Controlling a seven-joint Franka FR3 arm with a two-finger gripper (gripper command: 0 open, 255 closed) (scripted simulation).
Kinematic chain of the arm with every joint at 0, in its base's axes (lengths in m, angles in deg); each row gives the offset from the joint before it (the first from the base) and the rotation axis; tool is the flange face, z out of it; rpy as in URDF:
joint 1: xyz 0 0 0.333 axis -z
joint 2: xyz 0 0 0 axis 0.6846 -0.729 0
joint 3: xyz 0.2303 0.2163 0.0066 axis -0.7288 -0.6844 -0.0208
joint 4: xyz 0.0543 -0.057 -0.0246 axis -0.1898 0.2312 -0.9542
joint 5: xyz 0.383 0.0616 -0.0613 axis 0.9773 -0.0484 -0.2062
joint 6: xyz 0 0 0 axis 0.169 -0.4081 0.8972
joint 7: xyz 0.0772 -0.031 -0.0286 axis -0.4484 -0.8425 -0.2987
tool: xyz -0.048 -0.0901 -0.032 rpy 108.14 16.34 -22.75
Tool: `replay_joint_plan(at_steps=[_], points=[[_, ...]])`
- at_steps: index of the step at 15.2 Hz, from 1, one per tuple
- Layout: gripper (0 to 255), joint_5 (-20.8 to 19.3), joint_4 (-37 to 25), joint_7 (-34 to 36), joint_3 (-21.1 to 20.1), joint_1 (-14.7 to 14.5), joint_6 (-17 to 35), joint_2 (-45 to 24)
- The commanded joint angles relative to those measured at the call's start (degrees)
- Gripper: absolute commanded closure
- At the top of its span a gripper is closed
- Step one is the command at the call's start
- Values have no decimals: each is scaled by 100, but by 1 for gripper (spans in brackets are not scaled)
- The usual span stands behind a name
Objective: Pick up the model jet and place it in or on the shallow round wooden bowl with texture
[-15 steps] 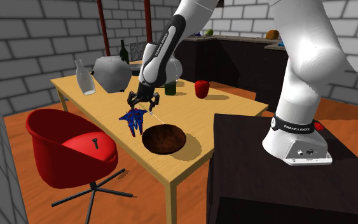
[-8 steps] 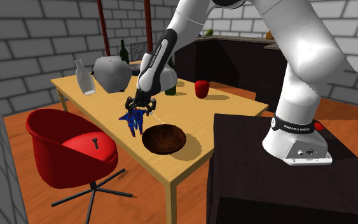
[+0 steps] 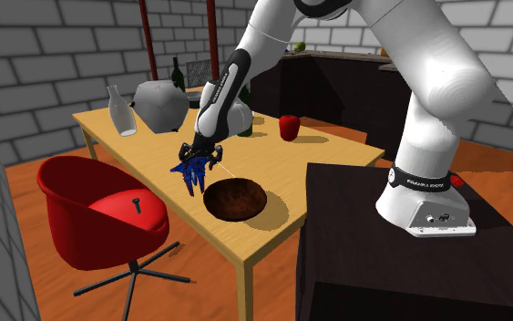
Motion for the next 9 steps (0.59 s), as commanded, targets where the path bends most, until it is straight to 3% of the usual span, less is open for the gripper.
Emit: replay_joint_plan(at_steps=[1,2,3,9], points=[[0,0,-3,1,1,-1,-1,-2],[0,0,-2,1,0,-1,0,-1],[255,0,-2,1,0,-1,0,-1],[255,0,-3,0,0,0,-1,-2]])
